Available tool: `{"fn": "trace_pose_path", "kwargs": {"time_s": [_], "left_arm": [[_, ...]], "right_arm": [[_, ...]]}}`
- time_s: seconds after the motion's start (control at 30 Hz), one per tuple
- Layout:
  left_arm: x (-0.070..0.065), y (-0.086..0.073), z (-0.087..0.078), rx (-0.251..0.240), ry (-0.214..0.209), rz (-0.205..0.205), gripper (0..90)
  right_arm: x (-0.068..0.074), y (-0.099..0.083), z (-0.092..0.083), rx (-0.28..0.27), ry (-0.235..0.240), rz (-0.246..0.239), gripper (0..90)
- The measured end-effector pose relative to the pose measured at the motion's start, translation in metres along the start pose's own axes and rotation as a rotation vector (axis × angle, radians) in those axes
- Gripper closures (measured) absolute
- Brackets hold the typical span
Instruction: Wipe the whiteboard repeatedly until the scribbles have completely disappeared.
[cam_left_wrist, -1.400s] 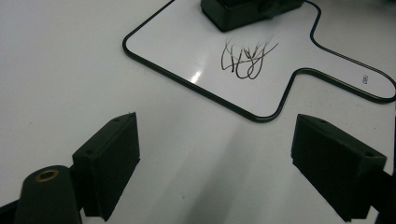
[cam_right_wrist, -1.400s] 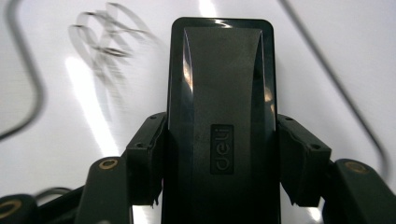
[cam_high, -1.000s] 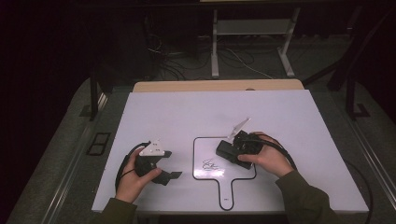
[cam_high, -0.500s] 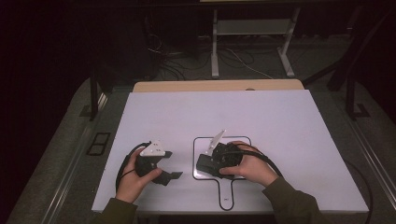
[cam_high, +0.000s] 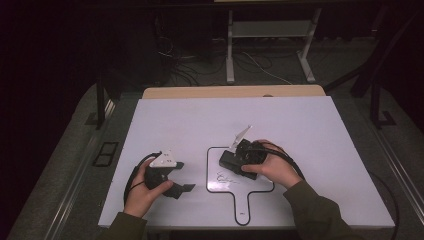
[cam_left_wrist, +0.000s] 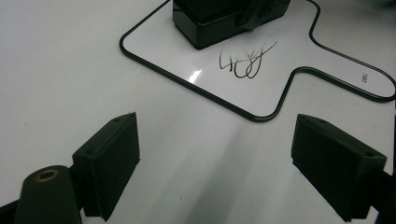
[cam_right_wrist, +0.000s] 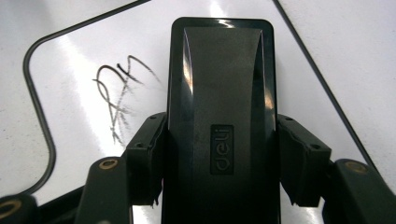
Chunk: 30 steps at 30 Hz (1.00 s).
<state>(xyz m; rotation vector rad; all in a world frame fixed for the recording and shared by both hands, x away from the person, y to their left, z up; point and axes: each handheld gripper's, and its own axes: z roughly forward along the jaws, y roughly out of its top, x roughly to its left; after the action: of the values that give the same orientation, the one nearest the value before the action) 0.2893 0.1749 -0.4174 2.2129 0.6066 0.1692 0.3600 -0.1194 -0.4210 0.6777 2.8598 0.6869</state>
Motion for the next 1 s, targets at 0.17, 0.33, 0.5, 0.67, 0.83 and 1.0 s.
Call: {"fn": "trace_pose_path", "kwargs": {"time_s": [0.17, 0.33, 0.5, 0.67, 0.83, 1.0], "left_arm": [[0.0, 0.0, 0.0, 0.004, -0.001, -0.001, 14.7], [-0.001, 0.001, 0.001, 0.0, -0.004, 0.002, 14.6], [-0.001, 0.001, 0.001, 0.002, -0.003, 0.004, 14.6], [-0.001, 0.001, 0.0, 0.001, -0.004, 0.0, 14.7], [-0.001, 0.001, 0.0, 0.002, -0.003, -0.004, 14.6], [-0.001, 0.001, 0.0, 0.002, -0.005, 0.003, 14.6]], "right_arm": [[0.007, 0.004, 0.002, -0.005, 0.014, -0.016, 38.6], [0.026, 0.015, 0.006, 0.0, 0.034, -0.073, 38.6], [0.049, 0.026, 0.011, 0.006, 0.065, -0.156, 38.6], [0.046, 0.026, 0.011, 0.003, 0.069, -0.14, 38.6], [0.027, 0.024, 0.011, 0.003, 0.023, -0.097, 38.6], [0.012, 0.027, 0.012, 0.015, 0.003, -0.051, 38.6]]}}
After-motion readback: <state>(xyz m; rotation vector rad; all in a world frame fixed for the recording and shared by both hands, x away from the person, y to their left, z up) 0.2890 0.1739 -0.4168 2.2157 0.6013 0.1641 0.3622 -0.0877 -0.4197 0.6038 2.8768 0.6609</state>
